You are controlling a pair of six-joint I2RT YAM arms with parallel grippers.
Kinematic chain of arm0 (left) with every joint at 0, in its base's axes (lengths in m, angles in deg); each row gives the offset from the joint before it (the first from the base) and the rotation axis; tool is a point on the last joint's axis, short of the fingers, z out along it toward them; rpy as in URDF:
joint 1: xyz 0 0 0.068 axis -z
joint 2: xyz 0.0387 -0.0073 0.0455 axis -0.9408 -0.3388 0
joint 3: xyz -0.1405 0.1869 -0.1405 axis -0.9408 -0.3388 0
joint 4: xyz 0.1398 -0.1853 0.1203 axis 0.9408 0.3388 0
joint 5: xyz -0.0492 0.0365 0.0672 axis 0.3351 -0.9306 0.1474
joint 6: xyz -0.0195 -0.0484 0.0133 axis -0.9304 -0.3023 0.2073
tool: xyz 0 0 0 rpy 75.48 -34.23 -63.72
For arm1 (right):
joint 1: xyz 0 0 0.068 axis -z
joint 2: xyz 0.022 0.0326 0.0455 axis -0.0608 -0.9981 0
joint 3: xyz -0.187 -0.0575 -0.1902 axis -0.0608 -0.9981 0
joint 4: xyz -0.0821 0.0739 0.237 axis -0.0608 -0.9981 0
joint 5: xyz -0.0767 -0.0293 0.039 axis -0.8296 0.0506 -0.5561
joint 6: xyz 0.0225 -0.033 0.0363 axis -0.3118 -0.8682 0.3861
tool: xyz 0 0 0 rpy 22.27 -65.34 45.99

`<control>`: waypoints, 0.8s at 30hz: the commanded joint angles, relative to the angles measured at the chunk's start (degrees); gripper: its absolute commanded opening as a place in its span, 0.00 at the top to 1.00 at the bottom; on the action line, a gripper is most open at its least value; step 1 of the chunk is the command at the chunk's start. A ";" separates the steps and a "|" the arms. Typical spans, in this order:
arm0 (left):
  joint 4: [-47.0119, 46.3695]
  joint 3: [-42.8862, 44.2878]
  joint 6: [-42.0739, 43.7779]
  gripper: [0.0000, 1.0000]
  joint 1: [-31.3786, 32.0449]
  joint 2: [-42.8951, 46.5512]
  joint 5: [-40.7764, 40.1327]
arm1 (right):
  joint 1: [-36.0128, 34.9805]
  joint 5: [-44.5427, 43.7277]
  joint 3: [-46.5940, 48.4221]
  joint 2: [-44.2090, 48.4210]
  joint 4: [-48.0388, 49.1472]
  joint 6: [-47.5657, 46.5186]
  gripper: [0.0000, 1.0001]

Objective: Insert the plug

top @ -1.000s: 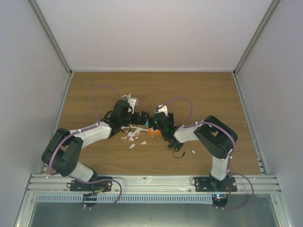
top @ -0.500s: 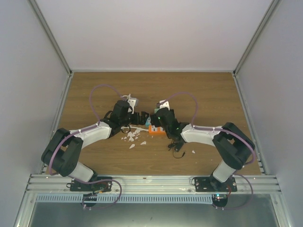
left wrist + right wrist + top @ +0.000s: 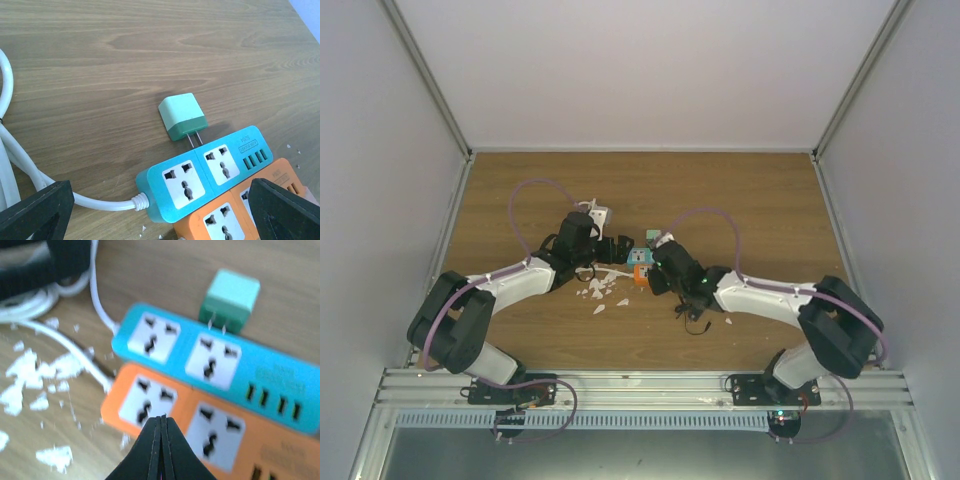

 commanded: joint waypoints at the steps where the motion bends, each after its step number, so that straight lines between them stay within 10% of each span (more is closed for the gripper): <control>1: -1.39 1.61 0.77 0.01 0.43 1.51 -1.36 | -2.07 2.18 -5.44 6.68 -5.98 4.02 0.99; 24: 0.76 3.30 0.87 0.01 0.42 -0.59 -4.10 | 2.12 -2.82 1.42 -5.43 -10.27 2.55 1.00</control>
